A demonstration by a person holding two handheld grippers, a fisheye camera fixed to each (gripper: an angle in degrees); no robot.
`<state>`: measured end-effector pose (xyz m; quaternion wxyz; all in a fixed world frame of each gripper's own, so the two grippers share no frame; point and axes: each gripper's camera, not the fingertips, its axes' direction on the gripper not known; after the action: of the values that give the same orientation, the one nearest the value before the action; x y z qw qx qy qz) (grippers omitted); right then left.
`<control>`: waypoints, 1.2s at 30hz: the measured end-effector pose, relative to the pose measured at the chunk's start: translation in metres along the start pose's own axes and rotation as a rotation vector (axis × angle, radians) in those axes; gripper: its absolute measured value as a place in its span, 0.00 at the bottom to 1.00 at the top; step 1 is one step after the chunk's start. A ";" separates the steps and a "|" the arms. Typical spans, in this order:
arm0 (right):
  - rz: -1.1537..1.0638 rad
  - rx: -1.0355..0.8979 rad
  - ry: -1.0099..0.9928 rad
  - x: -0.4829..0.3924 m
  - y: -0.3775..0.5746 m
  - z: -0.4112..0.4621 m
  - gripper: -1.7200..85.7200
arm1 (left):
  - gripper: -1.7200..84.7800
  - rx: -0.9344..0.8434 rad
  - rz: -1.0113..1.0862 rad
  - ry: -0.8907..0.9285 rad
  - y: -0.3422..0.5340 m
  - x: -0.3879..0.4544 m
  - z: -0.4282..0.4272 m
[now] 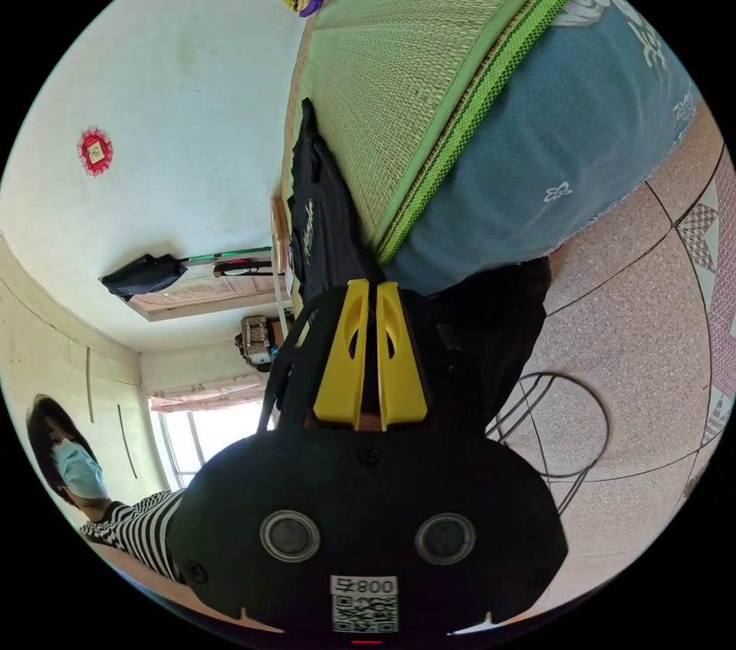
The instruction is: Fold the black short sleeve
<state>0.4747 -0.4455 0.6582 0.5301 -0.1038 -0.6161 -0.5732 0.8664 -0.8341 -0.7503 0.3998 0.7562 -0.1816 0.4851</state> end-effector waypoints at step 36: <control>-0.232 -0.015 -0.209 0.052 0.119 -0.148 0.02 | 0.03 0.070 0.137 0.415 0.173 -0.126 -0.054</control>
<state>0.6196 -0.5526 0.7366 0.3926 -0.0951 -0.6716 -0.6211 0.6613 -0.9123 -0.7761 0.3682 0.6393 -0.1293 0.6625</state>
